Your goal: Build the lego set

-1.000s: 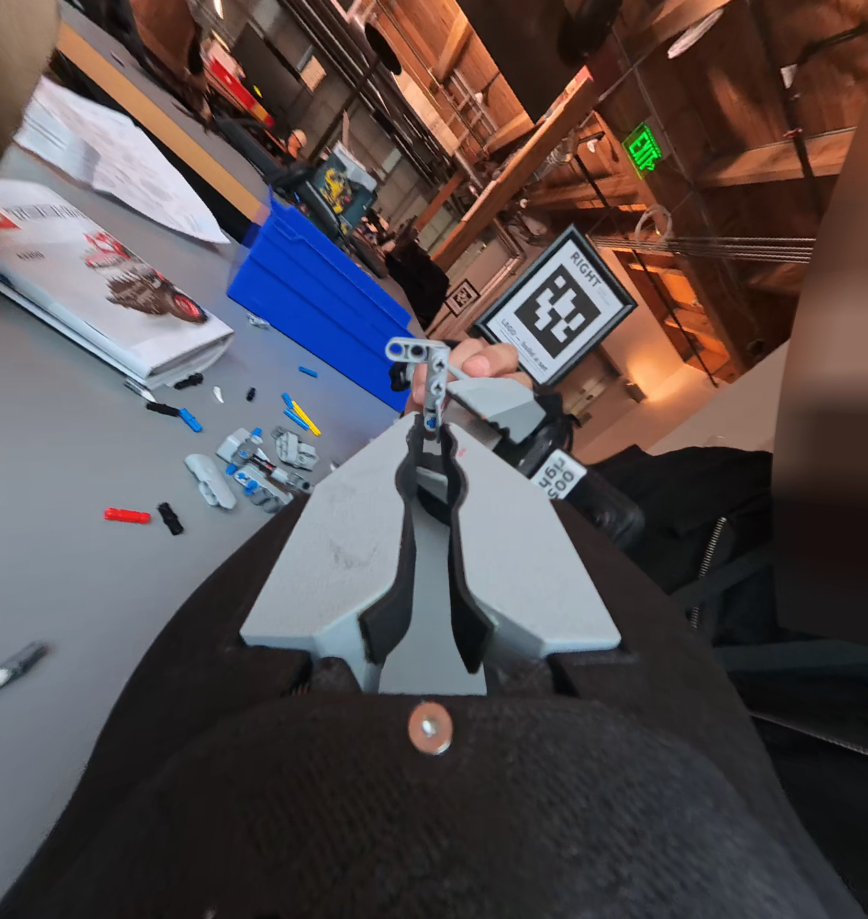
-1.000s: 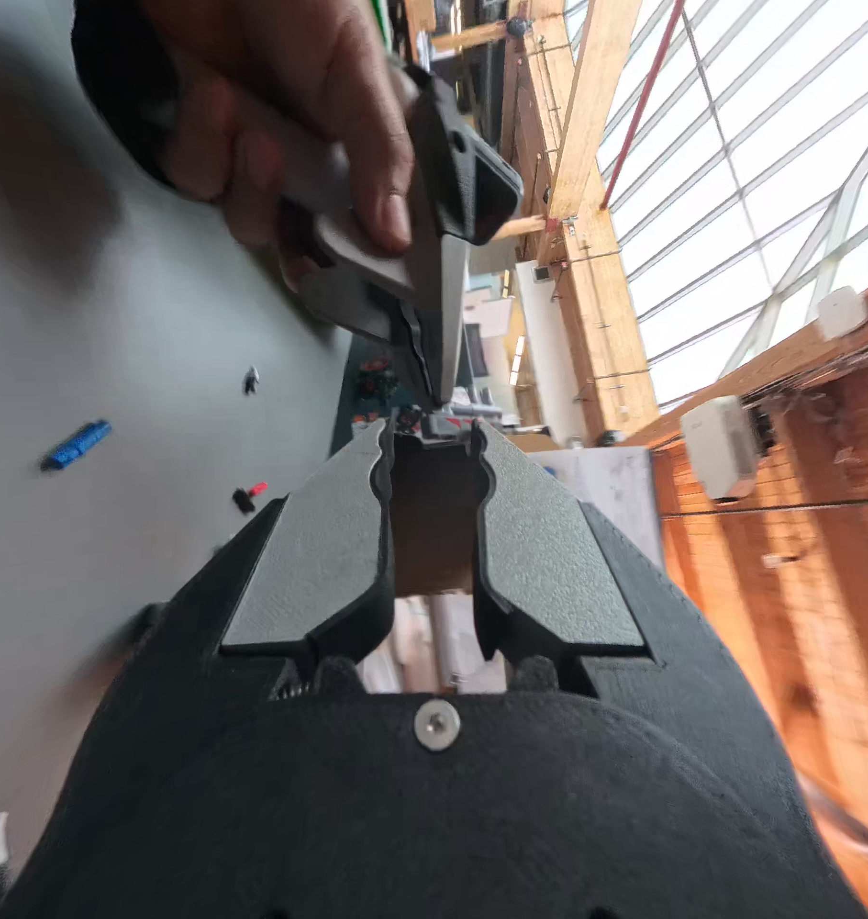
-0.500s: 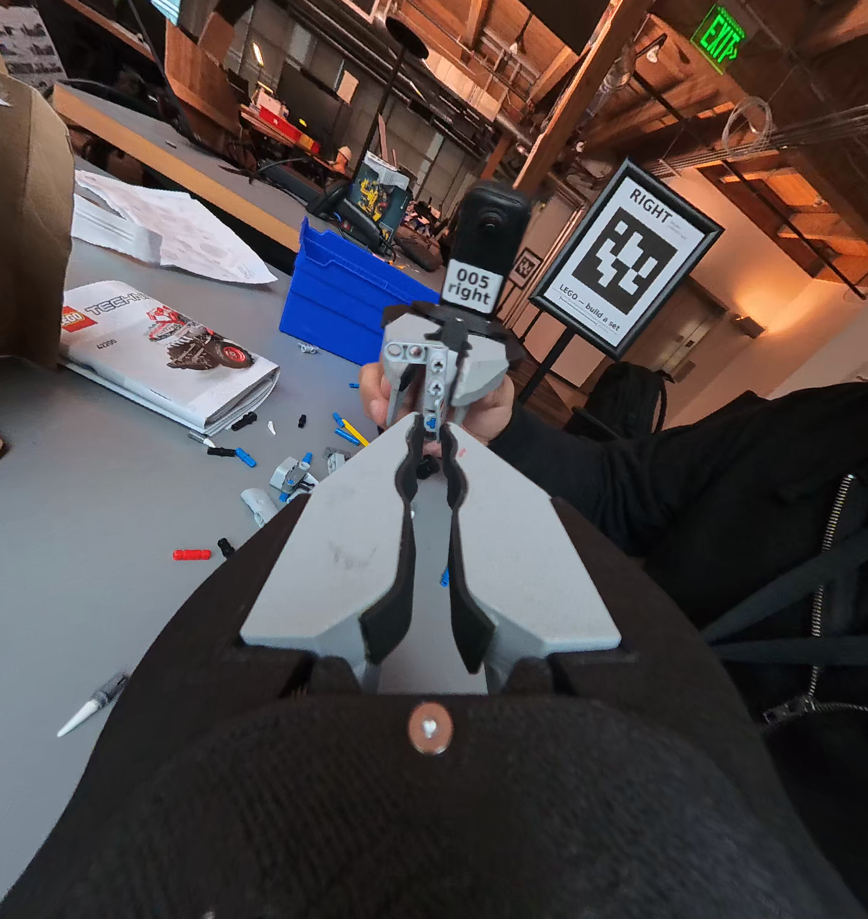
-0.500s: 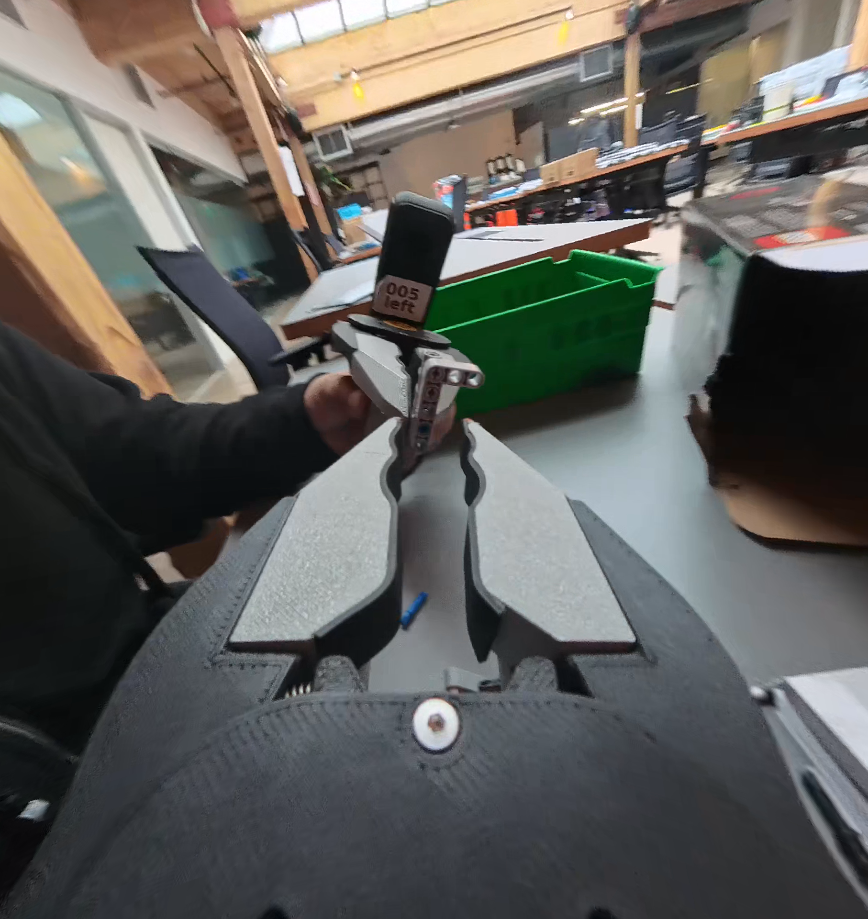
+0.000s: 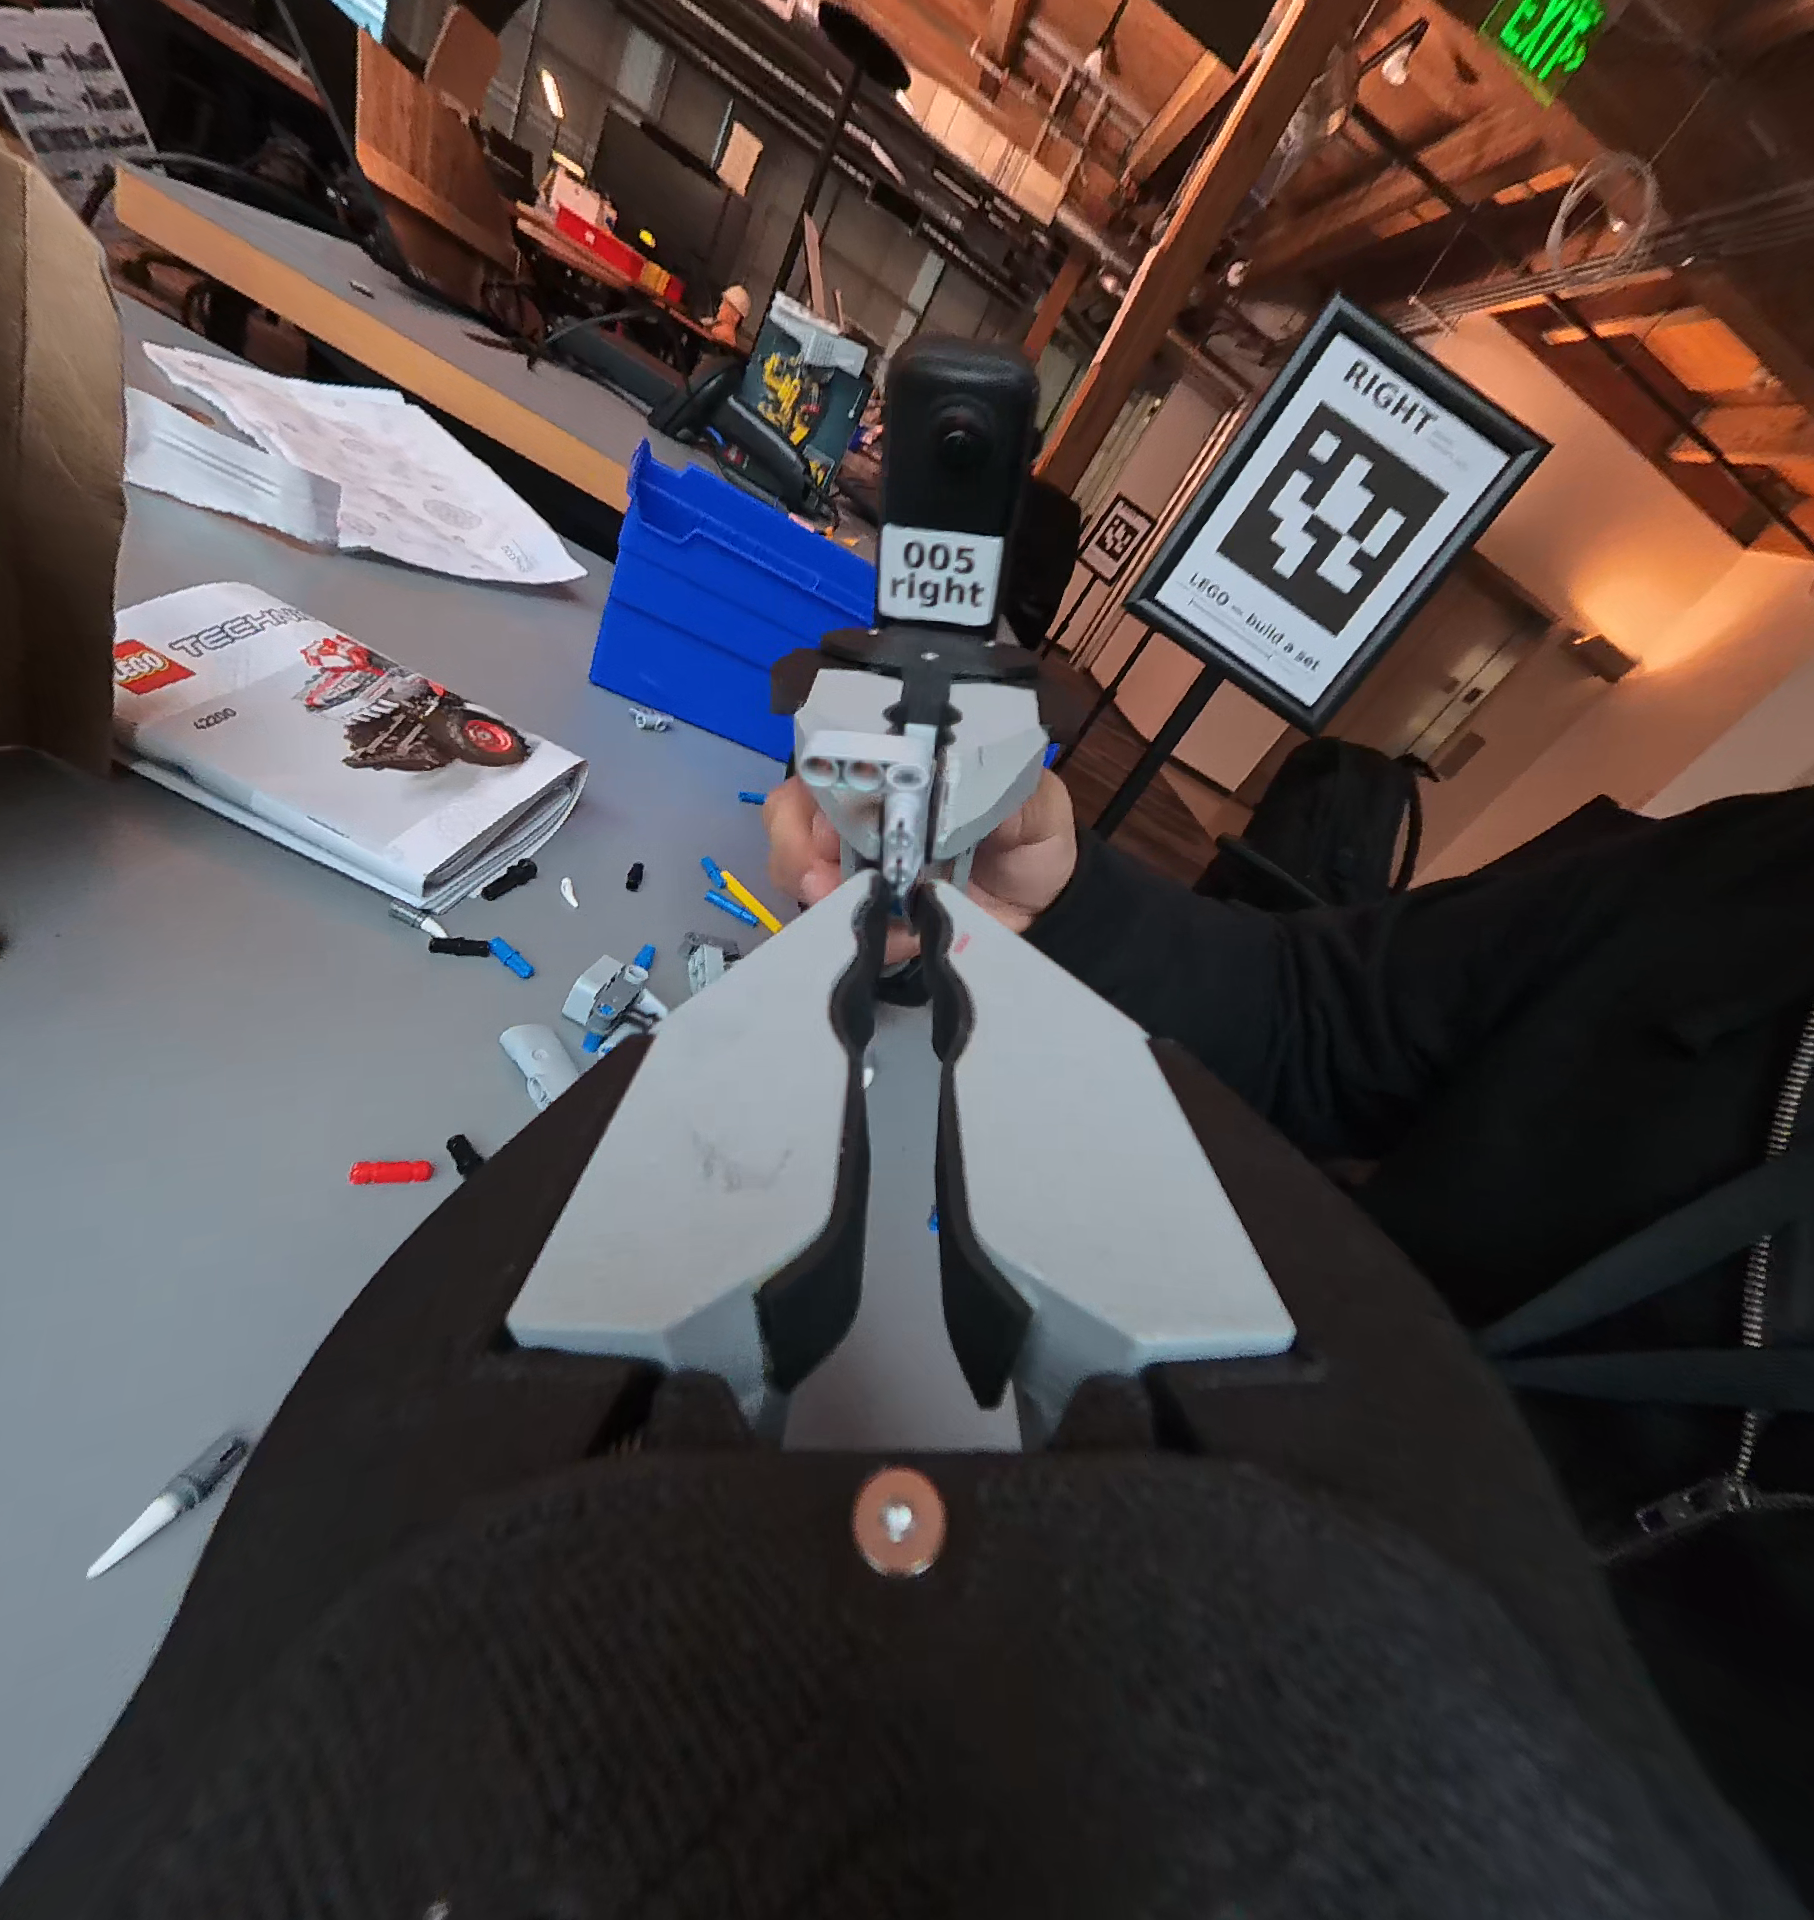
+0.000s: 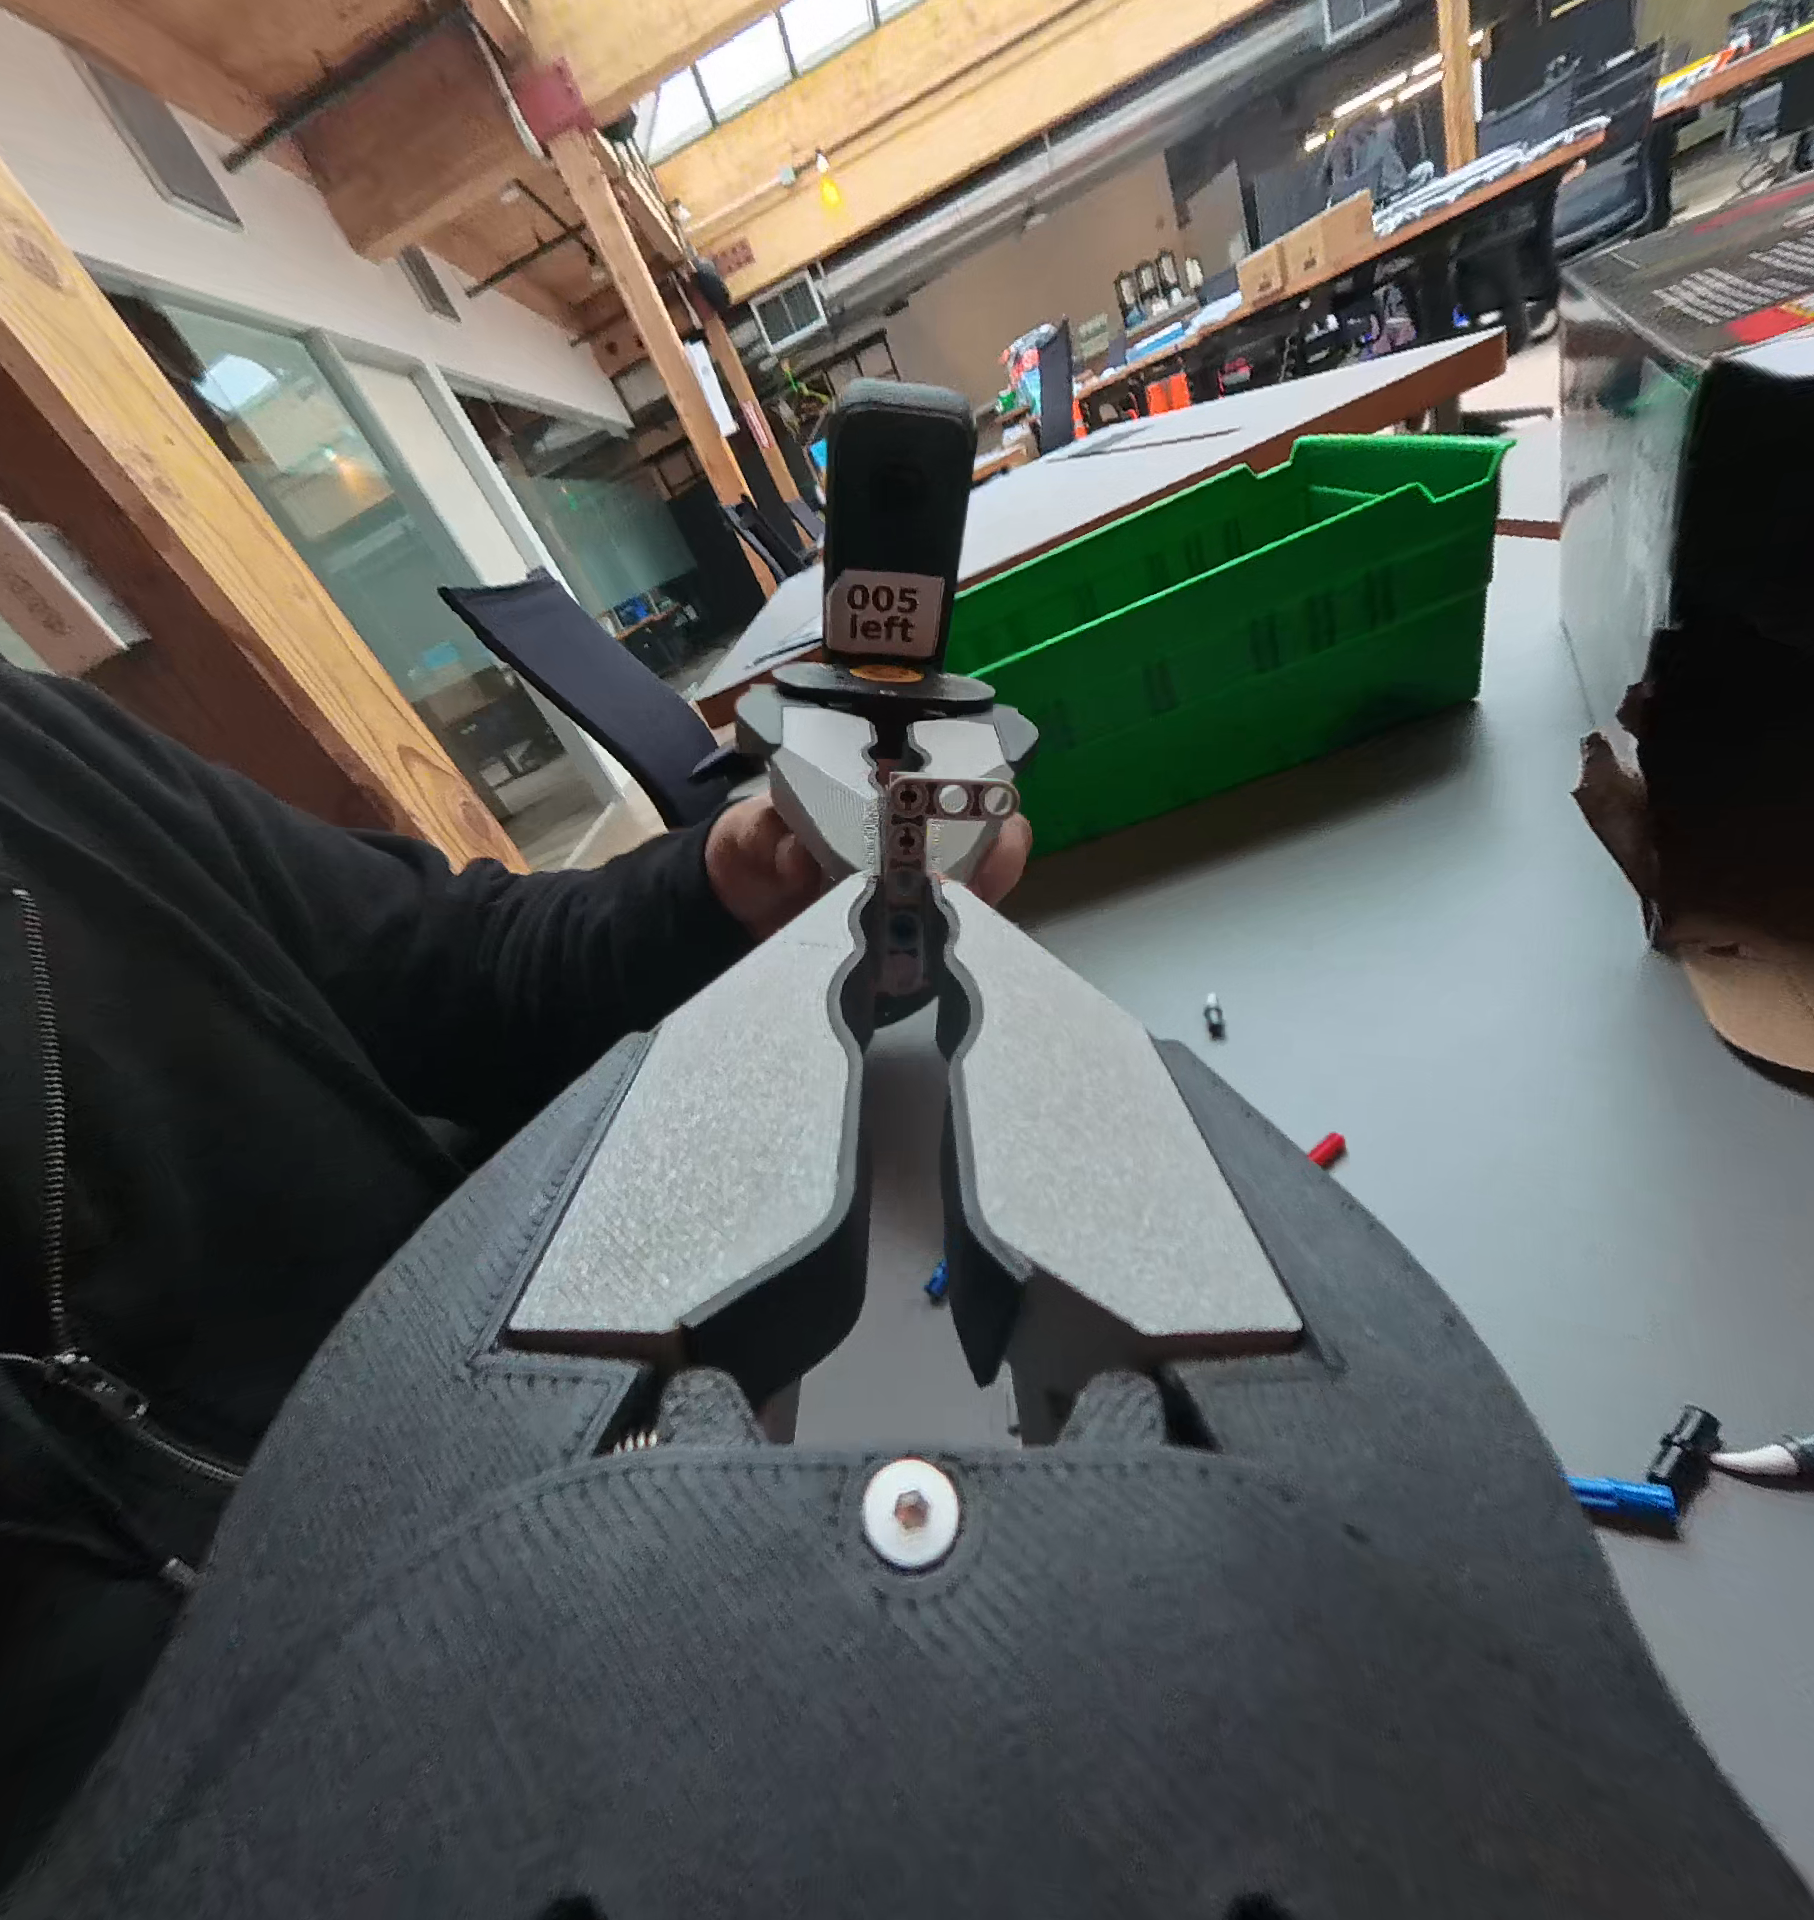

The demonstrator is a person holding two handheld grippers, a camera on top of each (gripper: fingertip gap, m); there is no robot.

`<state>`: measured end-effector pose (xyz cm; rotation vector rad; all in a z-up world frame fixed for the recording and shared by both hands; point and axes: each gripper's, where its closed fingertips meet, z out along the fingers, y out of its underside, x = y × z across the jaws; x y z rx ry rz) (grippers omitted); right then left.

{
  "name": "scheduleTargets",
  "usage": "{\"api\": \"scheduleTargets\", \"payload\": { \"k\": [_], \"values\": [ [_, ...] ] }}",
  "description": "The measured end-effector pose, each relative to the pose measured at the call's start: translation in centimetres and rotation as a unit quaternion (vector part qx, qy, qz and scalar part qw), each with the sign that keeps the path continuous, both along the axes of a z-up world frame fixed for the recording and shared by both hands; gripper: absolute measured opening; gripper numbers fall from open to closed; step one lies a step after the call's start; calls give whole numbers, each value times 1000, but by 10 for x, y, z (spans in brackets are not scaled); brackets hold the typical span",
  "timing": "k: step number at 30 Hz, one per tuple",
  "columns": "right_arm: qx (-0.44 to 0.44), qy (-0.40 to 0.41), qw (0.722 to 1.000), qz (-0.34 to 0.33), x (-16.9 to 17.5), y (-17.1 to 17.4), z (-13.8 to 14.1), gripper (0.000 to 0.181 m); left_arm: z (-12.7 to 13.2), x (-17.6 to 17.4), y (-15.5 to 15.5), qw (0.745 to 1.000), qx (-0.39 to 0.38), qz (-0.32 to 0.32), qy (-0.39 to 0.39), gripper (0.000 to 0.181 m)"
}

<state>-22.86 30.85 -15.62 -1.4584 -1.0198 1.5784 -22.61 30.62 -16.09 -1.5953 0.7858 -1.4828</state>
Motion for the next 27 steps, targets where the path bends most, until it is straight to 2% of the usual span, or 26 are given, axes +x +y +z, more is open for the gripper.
{"api": "scheduleTargets", "payload": {
  "k": [10, 18, 20, 25, 26, 27],
  "values": [
    [-11, 25, 1000, 4, -1, -1, 3, 4, 4, -1, 1, 1000, -5, 4, -13, 1],
    [-7, 34, 999, 20, -1, -7, 9, 4, 11, 1, -9, 999, -9, -19, -38, 0],
    [10, 9, 1000, 16, 0, -6, 5, 3, 6, 1, -8, 1000, 6, -11, -18, 0],
    [17, 8, 1000, 22, 4, -9, 6, 3, 6, 2, -12, 1000, 28, -6, 6, 0],
    [7, 24, 1000, 11, 10, -4, 11, 4, 5, 0, -11, 999, 34, -1, 12, 0],
    [-21, 84, 996, -23, 32, 14, 27, 3, 12, -12, -5, 999, 34, 19, -9, 0]
  ]
}}
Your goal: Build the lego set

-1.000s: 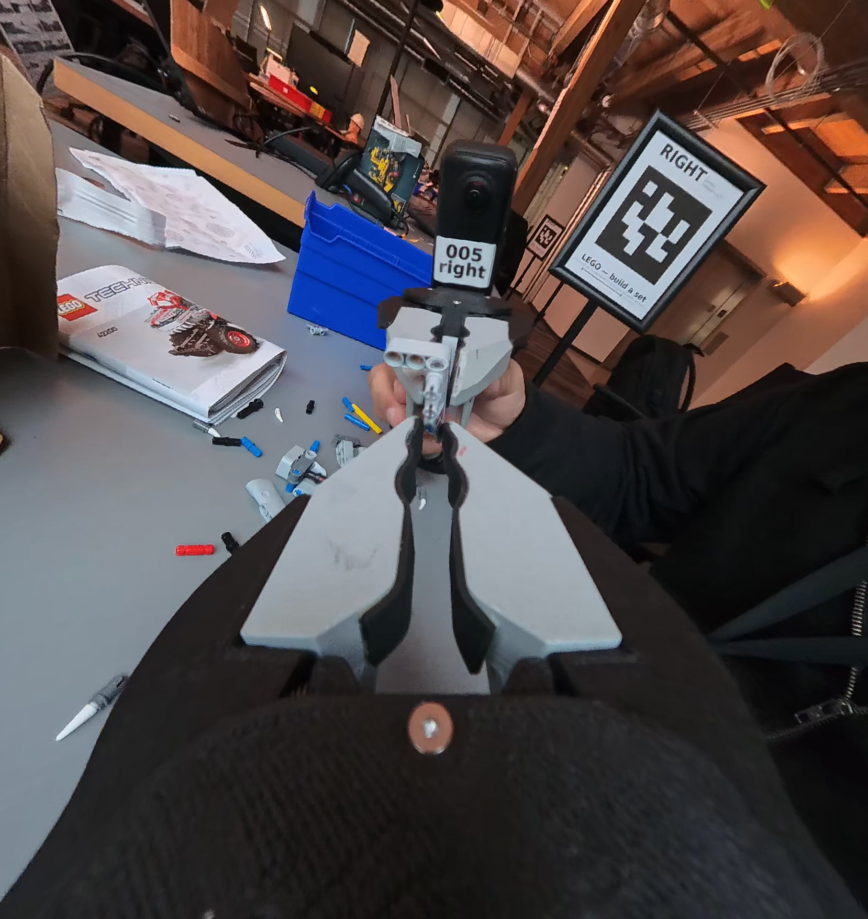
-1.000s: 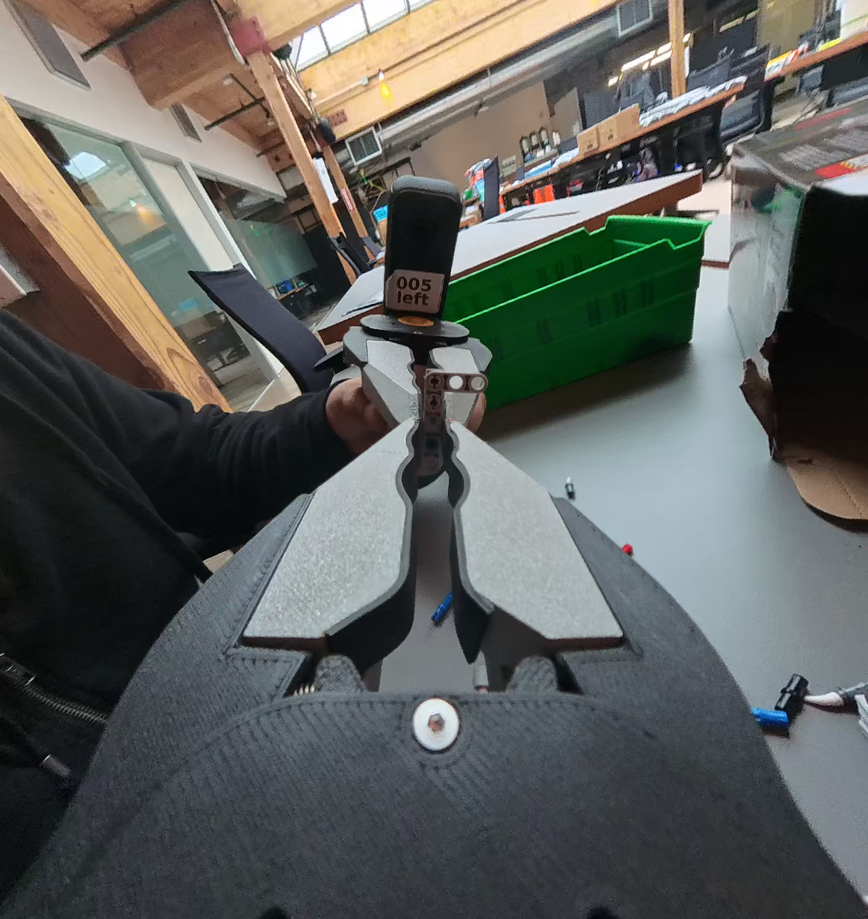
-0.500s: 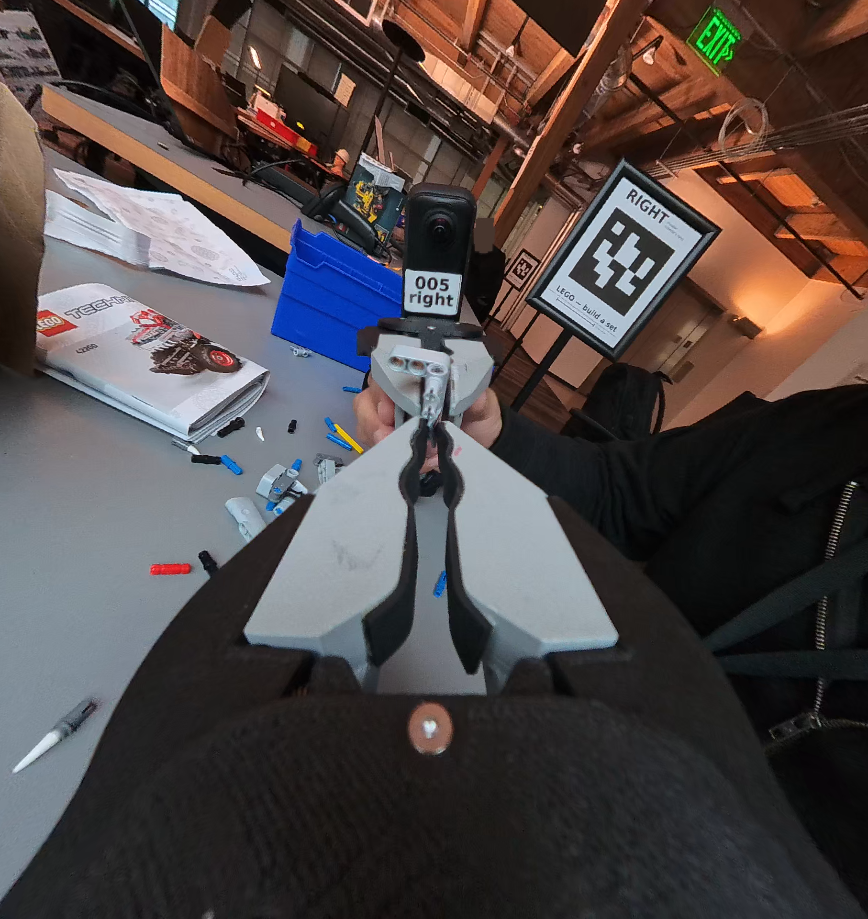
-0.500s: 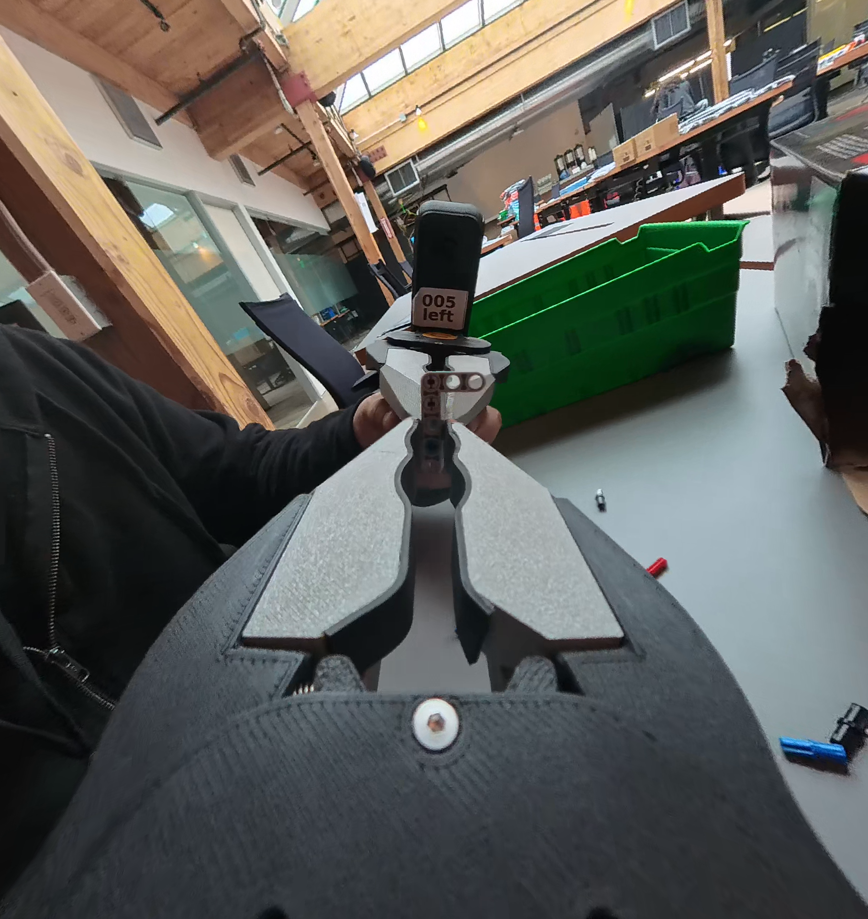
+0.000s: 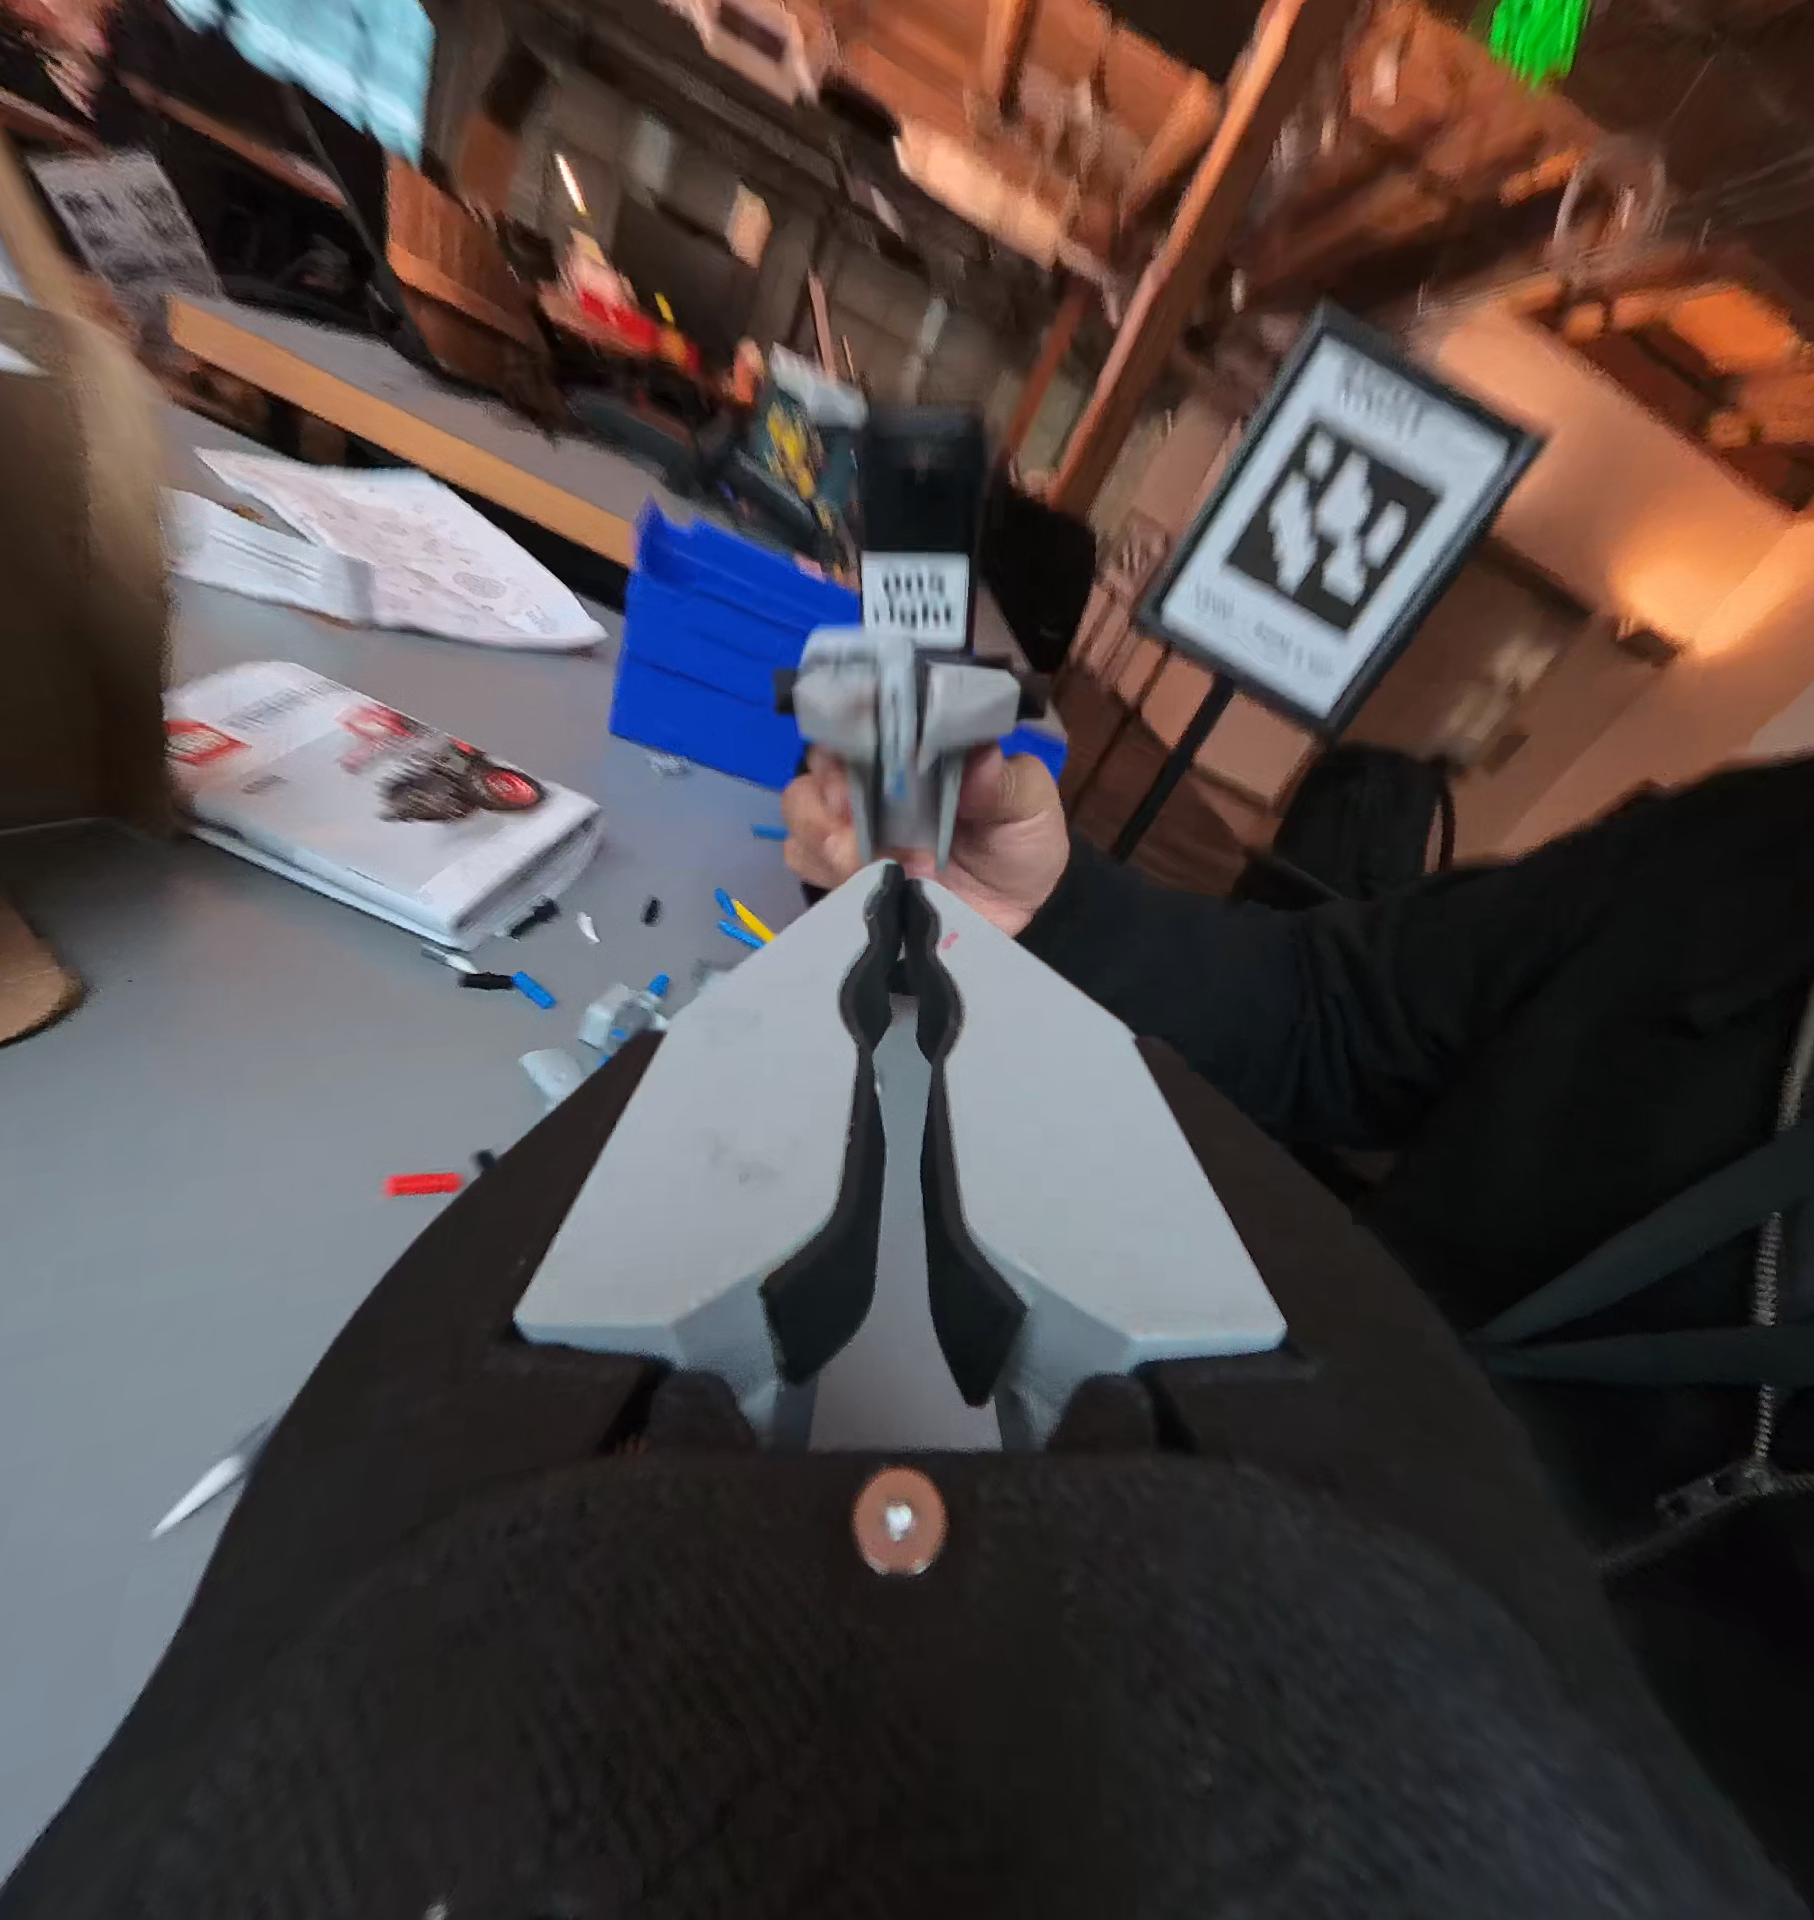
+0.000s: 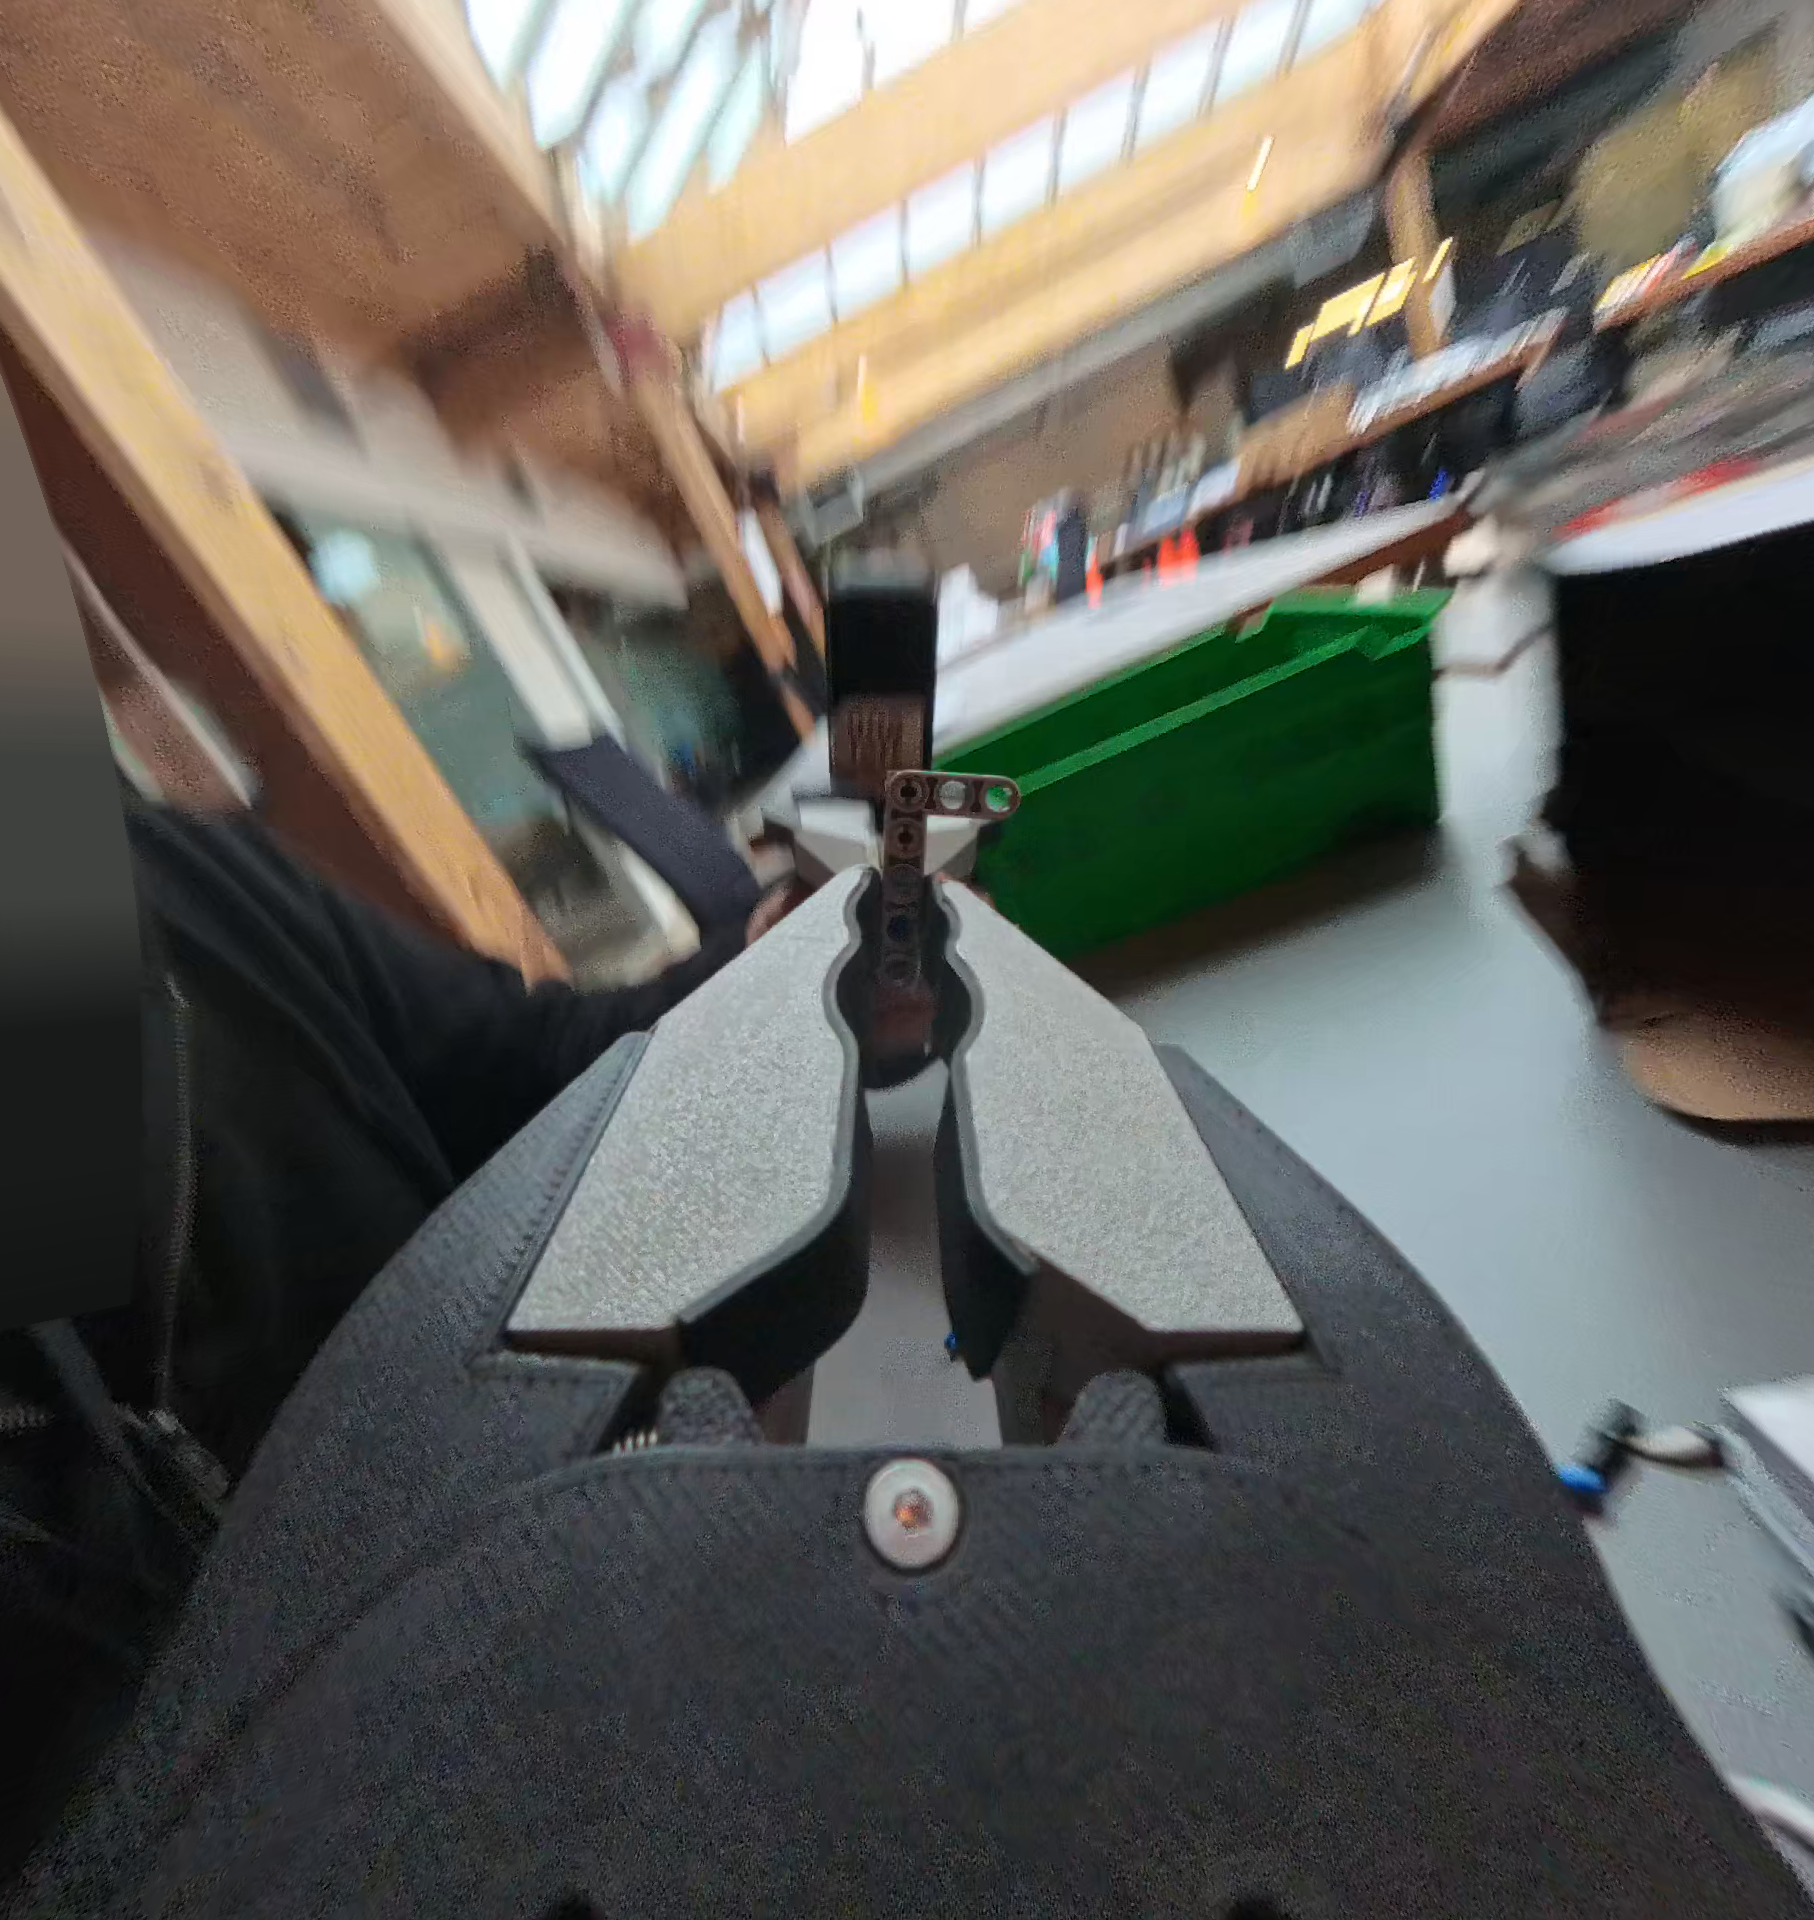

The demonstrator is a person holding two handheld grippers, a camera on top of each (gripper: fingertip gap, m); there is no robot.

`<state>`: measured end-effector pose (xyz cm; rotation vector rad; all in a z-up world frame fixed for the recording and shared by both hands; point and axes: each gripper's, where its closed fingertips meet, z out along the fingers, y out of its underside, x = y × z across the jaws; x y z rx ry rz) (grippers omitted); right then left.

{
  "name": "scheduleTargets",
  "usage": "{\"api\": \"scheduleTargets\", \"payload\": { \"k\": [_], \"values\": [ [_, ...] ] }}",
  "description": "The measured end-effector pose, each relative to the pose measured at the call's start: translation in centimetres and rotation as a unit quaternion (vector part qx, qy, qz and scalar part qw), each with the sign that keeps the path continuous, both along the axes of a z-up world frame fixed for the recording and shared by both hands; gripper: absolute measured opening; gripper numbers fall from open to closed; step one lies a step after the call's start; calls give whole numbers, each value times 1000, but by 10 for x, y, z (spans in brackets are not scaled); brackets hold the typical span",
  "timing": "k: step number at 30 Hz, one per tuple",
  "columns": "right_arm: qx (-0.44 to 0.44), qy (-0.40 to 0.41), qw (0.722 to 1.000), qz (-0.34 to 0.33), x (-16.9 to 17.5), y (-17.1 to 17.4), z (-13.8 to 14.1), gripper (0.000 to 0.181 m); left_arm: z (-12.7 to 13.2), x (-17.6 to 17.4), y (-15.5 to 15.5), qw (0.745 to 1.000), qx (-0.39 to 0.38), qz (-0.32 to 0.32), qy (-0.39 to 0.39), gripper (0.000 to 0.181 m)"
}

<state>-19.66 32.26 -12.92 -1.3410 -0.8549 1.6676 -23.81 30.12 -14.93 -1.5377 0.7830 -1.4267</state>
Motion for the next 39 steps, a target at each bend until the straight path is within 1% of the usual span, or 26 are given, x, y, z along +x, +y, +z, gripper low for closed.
{"api": "scheduleTargets", "payload": {
  "k": [1, 2, 3, 5, 6, 8, 10, 12, 15, 18, 21, 25, 29, 33, 34, 37, 39],
  "values": [
    [-25, 44, 998, -33, 29, 21, 11, 3, 8, -20, 11, 999, -13, 29, -26, 0],
    [-24, 48, 997, -63, 46, 34, 12, 3, 16, -34, 18, 998, 10, 54, -33, 0],
    [-8, 23, 997, -72, 48, 36, 7, 3, 18, -34, 20, 998, 17, 59, -34, 0],
    [6, 16, 999, -51, 32, 24, 7, 3, 6, -8, 9, 1000, -9, 9, -12, 0],
    [11, 7, 999, -38, 23, 18, 4, 3, 7, 3, 3, 1000, -12, -6, -16, 0],
    [17, -10, 1000, -15, 11, 9, -1, 4, -2, 12, 2, 999, 13, 0, 32, 0],
    [13, -8, 1000, -12, 6, 6, -2, 4, -8, 12, 4, 999, 11, 11, 44, 0],
    [13, -16, 1000, -3, 0, 2, -5, 4, -9, 14, 4, 999, -4, 2, 35, 0],
    [12, -25, 1000, 8, -10, -4, -9, 4, -11, 18, 7, 999, -30, -4, 25, 17],
    [8, -35, 999, 18, -16, -7, -16, 4, -10, 21, 5, 999, -42, -13, 9, 19],
    [1, -43, 999, 31, -23, -11, -22, 4, -6, 21, 6, 999, -50, -17, -9, 18],
    [-7, -42, 998, 34, -30, -13, -24, 4, -6, 18, 8, 998, -59, -11, -17, 5],
    [-7, -45, 998, 40, -31, -16, -24, 4, -7, 16, 6, 999, -38, -6, -1, 4],
    [21, -71, 996, 47, -29, -21, -24, 3, -8, 16, -1, 999, -42, -22, 7, 3],
    [20, -65, 996, 51, -26, -21, -22, 3, -6, 16, -3, 999, -33, -26, 7, 0],
    [38, -71, 995, 51, -24, -24, -21, 3, -6, 19, -7, 999, -15, -26, 26, 0],
    [36, -65, 996, 55, -24, -26, -19, 3, -4, 20, -9, 999, -8, -27, 25, 0]
  ]
}}
